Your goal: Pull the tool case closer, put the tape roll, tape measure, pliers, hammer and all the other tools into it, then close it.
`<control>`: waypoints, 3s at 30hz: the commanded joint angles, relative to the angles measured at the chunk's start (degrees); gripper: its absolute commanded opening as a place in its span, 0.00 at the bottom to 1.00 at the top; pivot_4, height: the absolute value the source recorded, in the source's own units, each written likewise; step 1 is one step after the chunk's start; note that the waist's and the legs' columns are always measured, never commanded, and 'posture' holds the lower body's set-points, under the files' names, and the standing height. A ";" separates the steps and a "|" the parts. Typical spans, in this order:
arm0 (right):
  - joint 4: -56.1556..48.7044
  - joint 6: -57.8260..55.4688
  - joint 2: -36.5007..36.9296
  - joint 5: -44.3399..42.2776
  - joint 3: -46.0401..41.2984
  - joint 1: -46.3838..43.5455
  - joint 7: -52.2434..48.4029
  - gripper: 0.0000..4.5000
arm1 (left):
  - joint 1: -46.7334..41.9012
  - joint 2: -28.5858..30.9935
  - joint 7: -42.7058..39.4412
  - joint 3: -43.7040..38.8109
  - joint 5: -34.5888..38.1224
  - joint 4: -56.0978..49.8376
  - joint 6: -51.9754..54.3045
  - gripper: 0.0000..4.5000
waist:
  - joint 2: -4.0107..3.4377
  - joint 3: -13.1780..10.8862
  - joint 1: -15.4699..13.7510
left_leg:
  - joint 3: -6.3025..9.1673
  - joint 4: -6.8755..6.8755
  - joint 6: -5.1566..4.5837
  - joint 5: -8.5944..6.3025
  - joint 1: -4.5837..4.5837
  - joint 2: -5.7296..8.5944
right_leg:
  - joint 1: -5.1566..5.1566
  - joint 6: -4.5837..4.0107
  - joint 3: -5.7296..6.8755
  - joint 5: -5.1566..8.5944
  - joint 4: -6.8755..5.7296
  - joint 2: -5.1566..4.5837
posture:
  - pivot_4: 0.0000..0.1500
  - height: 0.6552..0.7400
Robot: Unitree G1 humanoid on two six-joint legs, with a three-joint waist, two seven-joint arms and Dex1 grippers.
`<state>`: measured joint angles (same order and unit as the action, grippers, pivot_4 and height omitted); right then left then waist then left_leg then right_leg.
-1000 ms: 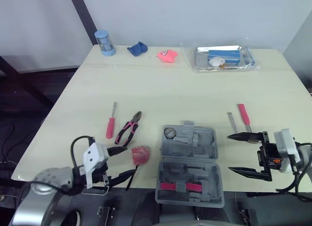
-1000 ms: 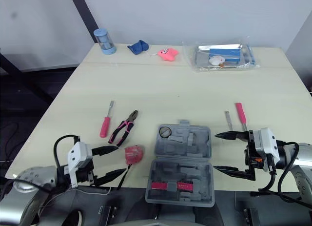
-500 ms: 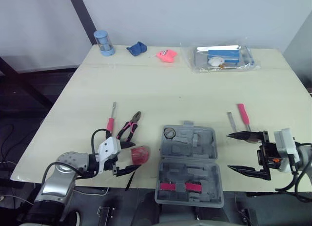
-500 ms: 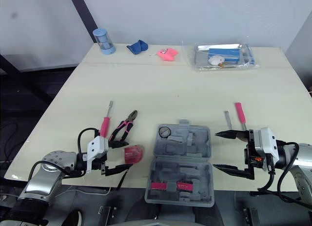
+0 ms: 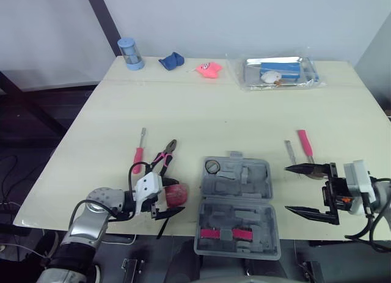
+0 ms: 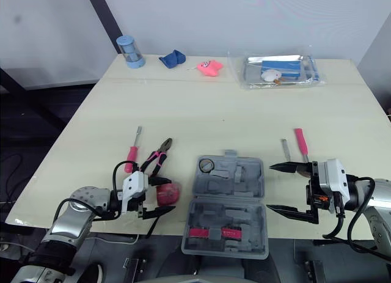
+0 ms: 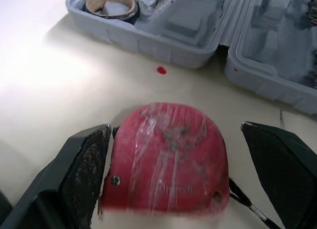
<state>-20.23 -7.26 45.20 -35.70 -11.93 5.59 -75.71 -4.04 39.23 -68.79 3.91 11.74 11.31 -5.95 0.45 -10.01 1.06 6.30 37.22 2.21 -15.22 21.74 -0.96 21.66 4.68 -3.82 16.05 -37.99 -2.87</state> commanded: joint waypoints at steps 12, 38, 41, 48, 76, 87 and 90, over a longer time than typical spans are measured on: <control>-2.14 0.80 0.27 -0.51 -0.88 -0.25 0.58 1.00 | -0.41 1.44 -0.37 -0.04 -1.49 4.63 -4.93 1.00 | 0.00 0.00 0.01 | 0.00 0.00 0.00 0.00 0.00 0.00 | 0.00 0.00 0.00 0.00 0.00 0.00 | 1.00 1.00; -2.25 -1.38 -0.03 -1.67 -0.81 -1.32 2.57 1.00 | -0.73 6.53 -8.65 -4.28 8.39 -5.05 -1.58 0.67 | 0.01 -0.01 -0.04 | 0.03 0.01 0.00 0.00 0.01 0.00 | 0.00 0.00 0.02 0.00 -0.01 0.00 | 1.00 1.00; -3.79 -7.13 0.01 -4.12 -0.79 -1.71 6.79 1.00 | -4.90 7.71 -10.45 -3.39 10.25 -9.31 2.12 0.67 | 0.01 -0.01 -0.19 | 0.05 0.02 0.00 0.00 0.03 0.00 | 0.00 0.00 0.05 0.00 -0.01 0.00 | 1.00 1.00; -7.29 -24.32 2.74 -11.83 -1.33 -3.00 16.22 1.00 | -15.27 4.47 -11.59 1.32 10.80 -14.32 8.07 0.67 | 0.01 -0.01 0.07 | 0.05 0.02 0.00 0.00 0.04 0.01 | 0.00 0.00 0.05 0.00 -0.01 0.01 | 1.00 1.00; -6.27 -48.59 -0.02 -72.50 9.79 -16.61 80.52 0.70 | -32.06 -17.33 -7.37 14.15 1.17 -3.98 0.30 0.67 | 0.05 -0.04 1.00 | 0.25 0.12 -0.02 0.01 0.25 0.05 | 0.04 0.00 0.18 -0.01 0.01 0.03 | 1.00 1.00; -6.17 -46.90 1.48 -75.73 10.32 -15.51 82.71 0.12 | -31.19 -17.48 -8.71 13.60 2.96 -3.74 1.10 0.78 | 0.05 -0.04 1.23 | 0.27 0.12 -0.02 0.01 0.24 0.05 | 0.04 0.00 0.18 -0.01 0.00 0.03 | 1.00 1.00; -5.96 -47.02 2.52 -76.49 9.24 -14.58 81.61 0.11 | -30.76 -16.97 -9.34 12.57 4.99 -4.57 3.04 1.00 | 0.05 -0.04 1.23 | 0.27 0.12 -0.02 0.01 0.25 0.05 | 0.04 -0.01 0.18 0.00 0.00 0.03 | 1.00 1.00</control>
<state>-24.65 -54.70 47.06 -110.51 -0.78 -9.27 7.19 -35.07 22.00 -77.61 18.00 14.42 8.43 -3.92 0.50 -10.05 2.29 6.57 37.34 2.18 -15.21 21.99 -0.92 21.70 4.68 -3.64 16.04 -37.98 -2.84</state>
